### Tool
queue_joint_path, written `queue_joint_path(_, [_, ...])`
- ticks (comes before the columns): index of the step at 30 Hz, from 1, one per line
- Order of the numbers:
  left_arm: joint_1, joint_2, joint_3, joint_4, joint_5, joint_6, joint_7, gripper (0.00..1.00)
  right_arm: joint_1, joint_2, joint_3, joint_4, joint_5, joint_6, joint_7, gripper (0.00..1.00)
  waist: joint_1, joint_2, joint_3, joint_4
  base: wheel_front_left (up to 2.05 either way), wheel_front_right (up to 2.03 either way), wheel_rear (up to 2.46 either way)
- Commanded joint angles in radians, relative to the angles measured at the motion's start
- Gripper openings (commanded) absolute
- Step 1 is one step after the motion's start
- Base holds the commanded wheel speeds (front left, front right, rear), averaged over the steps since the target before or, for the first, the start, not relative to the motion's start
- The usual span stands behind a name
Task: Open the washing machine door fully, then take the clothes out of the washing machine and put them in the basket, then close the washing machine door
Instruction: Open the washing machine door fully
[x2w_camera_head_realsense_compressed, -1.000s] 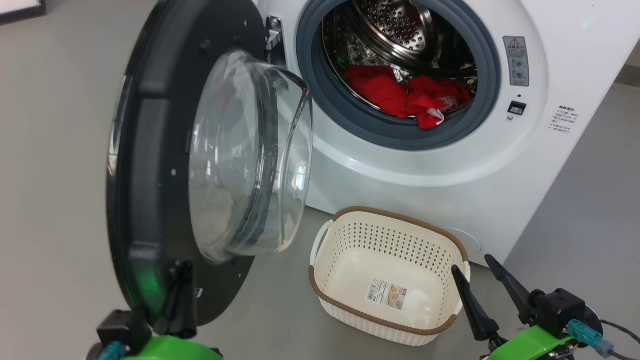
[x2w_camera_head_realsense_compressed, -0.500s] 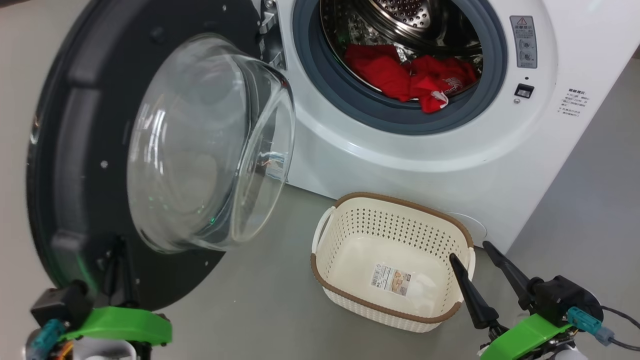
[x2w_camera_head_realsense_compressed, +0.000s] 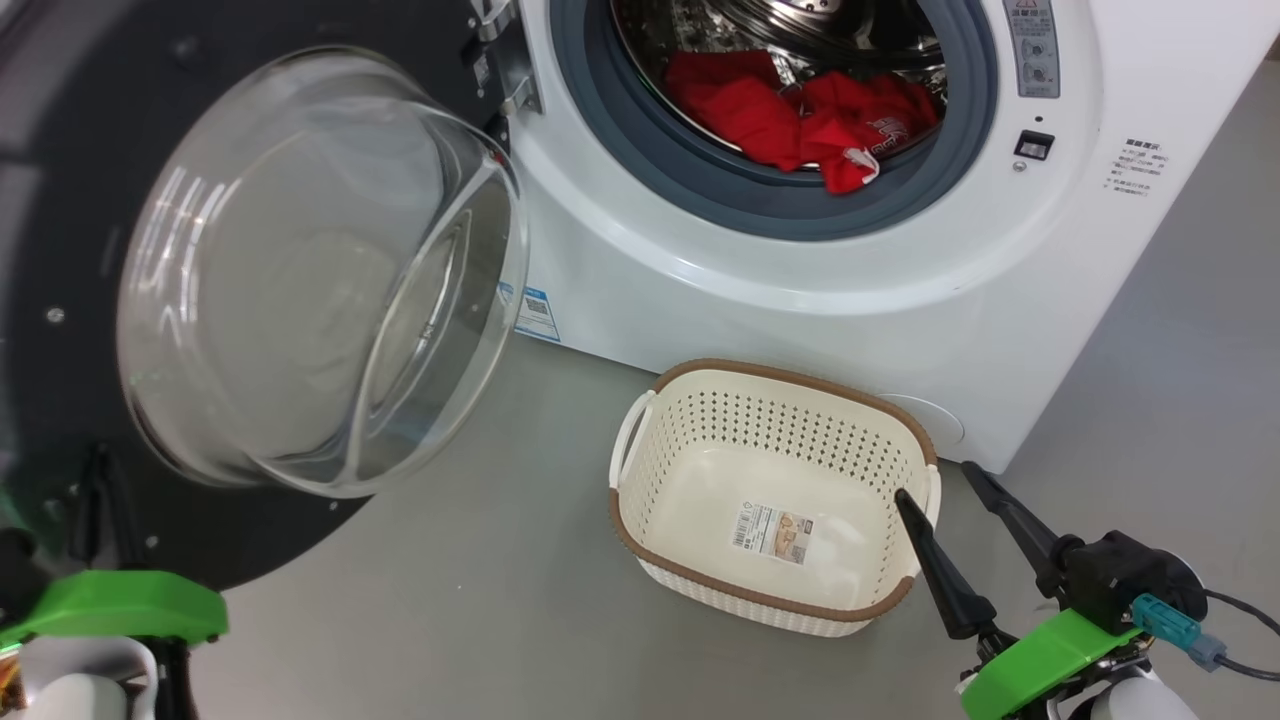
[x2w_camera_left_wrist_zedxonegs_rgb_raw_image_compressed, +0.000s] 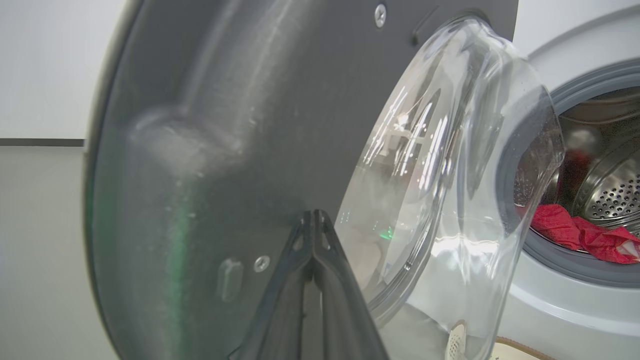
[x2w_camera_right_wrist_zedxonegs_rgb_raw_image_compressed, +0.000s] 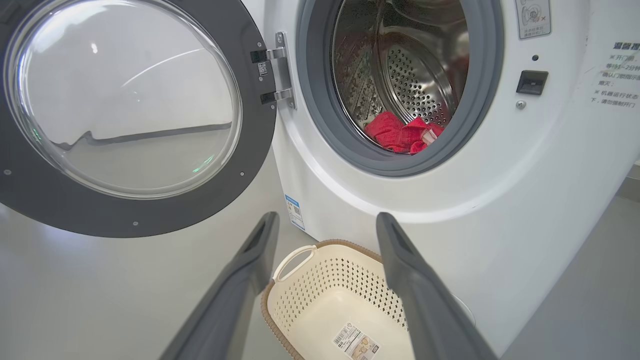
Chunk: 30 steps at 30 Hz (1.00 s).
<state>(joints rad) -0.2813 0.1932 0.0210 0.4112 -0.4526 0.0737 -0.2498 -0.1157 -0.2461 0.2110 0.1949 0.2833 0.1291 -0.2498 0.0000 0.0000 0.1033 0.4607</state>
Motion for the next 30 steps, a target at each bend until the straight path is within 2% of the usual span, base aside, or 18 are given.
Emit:
queue_joint_path(1, [-0.056,0.058,0.057,-0.002,0.014,-0.004,-0.012,0.0,-0.032,-0.009,0.021,-0.022,-0.004,0.002,-0.012,1.0,0.0,0.0,0.006,-0.007,0.0,0.0,0.0])
queue_joint_path(19, [-0.185,0.142,0.242,0.253,0.122,-0.074,-0.012,0.0,-0.047,-0.016,0.047,-0.017,0.0,0.002,-0.012,1.0,0.0,0.0,0.02,-0.073,0.0,0.0,0.0])
queue_joint_path(30, [-0.202,0.129,0.3,0.295,0.186,-0.1,-0.012,0.0,-0.045,-0.013,0.046,-0.014,0.001,0.002,-0.012,1.0,0.0,0.0,0.01,-0.081,0.0,0.0,0.0])
